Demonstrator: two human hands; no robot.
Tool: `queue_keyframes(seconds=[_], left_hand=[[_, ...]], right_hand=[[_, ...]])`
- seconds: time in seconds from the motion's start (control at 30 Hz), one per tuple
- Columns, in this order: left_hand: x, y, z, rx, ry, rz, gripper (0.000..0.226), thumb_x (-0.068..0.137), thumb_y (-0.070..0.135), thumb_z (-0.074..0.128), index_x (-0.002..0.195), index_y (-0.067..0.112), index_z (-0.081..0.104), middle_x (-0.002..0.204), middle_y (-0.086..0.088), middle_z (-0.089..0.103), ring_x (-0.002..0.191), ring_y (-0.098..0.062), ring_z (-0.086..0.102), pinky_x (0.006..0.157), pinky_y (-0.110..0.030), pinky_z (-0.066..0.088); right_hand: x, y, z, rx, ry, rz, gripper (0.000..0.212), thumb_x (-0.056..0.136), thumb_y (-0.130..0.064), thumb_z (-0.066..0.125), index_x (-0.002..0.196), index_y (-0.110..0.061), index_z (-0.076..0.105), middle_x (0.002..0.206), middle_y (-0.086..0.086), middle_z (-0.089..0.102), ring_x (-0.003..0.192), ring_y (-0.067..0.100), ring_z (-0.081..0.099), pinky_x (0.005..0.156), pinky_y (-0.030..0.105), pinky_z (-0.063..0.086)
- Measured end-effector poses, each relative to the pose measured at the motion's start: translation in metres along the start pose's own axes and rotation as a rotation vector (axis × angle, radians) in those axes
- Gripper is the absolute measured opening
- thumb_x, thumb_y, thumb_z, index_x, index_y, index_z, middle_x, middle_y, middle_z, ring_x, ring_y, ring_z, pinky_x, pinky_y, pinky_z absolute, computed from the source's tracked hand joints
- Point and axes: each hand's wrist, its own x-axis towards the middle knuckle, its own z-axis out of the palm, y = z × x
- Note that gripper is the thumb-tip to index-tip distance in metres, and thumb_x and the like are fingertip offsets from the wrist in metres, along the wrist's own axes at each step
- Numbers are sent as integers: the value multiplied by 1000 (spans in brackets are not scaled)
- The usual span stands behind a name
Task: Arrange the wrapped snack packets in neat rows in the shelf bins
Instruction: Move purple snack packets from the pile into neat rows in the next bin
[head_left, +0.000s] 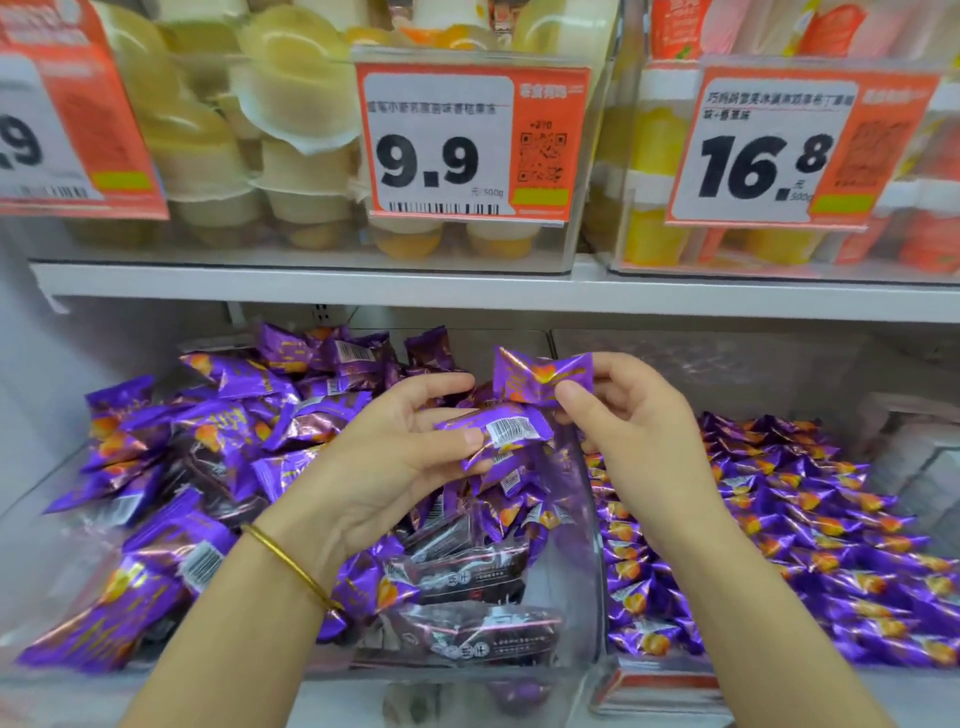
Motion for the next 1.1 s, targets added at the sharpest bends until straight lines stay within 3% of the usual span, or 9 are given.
queue_keyframes(seconds=[0.3, 0.47, 0.53, 0.6, 0.67, 0.73, 0.83, 0.93, 1.1], left_hand=[[3, -12, -2, 589, 33, 161, 34, 81, -17, 57, 96, 13, 61, 91, -5, 69, 58, 0, 60, 56, -13, 49], [3, -4, 0, 178, 103, 118, 20, 88, -13, 50, 85, 3, 61, 78, -8, 55, 60, -9, 58, 61, -27, 59], [4, 0, -1, -80, 80, 60, 12, 85, -11, 53, 89, -5, 63, 83, -13, 62, 80, -20, 63, 62, -23, 58], [5, 1, -4, -256, 19, 4, 27, 73, -7, 59, 100, -13, 60, 100, -24, 66, 99, -33, 65, 67, -23, 58], [4, 1, -3, -238, 6, -20, 38, 67, -9, 59, 105, -13, 59, 104, -27, 66, 99, -33, 66, 76, -24, 57], [4, -1, -1, -199, 21, 20, 20, 75, -13, 55, 94, -11, 61, 91, -20, 70, 90, -28, 70, 78, -25, 57], [4, -3, 3, -112, 151, 41, 8, 88, 0, 55, 80, 1, 58, 71, -6, 66, 68, -18, 72, 54, -19, 56], [6, -6, 5, 74, 229, 45, 5, 90, 12, 57, 85, 10, 58, 77, -4, 61, 51, -10, 66, 36, -15, 42], [5, -2, 20, -6, 96, 19, 22, 93, 27, 51, 87, 10, 63, 78, -6, 71, 61, -15, 69, 40, -18, 47]], right_hand=[[-2, 0, 4, 6, 47, 25, 16, 90, -6, 57, 84, -20, 61, 82, -1, 69, 70, 8, 63, 57, 16, 45], [-4, -4, 6, 123, 93, 21, 14, 92, 1, 51, 94, -12, 56, 70, 3, 62, 50, 7, 57, 46, 17, 40], [-4, -5, 7, 169, 109, 35, 16, 91, 0, 52, 99, -13, 56, 72, 0, 64, 51, 9, 58, 45, 17, 41], [-4, -6, 7, 215, 136, 62, 14, 91, 0, 52, 96, -13, 56, 71, -3, 65, 53, 10, 58, 45, 18, 41], [-4, -6, 6, 284, 165, 115, 13, 91, 1, 51, 92, -12, 54, 69, -1, 64, 54, 11, 58, 45, 20, 42], [-2, -6, 5, 381, 165, 180, 14, 90, 3, 49, 90, -11, 53, 71, 5, 61, 52, 14, 57, 46, 23, 42], [-1, -9, 1, 482, 91, 216, 14, 90, 3, 45, 87, -10, 52, 65, 4, 60, 50, 16, 53, 49, 26, 41], [-2, -7, -1, 399, 0, 156, 12, 91, -1, 50, 86, -11, 53, 65, -2, 63, 53, 14, 55, 55, 26, 42], [-4, 0, -2, 156, -46, 34, 15, 86, -7, 62, 84, -22, 63, 80, -8, 67, 71, 7, 58, 62, 19, 46]])
